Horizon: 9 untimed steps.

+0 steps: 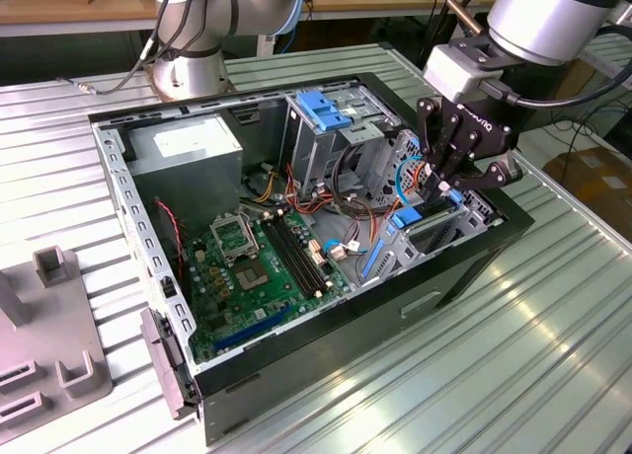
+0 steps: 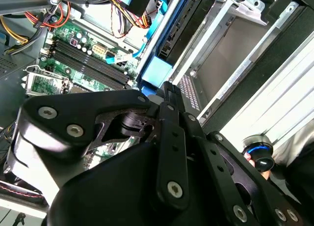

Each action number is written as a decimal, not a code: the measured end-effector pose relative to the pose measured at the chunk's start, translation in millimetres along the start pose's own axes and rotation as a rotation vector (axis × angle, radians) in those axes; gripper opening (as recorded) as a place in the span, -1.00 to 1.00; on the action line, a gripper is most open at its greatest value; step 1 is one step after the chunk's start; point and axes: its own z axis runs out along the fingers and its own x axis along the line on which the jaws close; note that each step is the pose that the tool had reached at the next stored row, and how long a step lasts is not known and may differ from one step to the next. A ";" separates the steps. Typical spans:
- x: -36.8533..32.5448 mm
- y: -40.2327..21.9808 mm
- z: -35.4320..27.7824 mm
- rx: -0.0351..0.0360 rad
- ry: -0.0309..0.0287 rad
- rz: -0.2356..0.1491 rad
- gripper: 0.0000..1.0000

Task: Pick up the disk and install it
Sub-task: 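Insert the disk into the insertion slot, then insert the first disk wire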

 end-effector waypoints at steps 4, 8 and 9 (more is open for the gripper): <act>0.0 0.0 0.0 0.0000 0.0000 0.000 -0.80; 0.0 0.0 0.1 0.0000 0.0000 0.000 -0.80; 0.0 -0.2 0.1 0.0000 0.0000 0.000 -0.80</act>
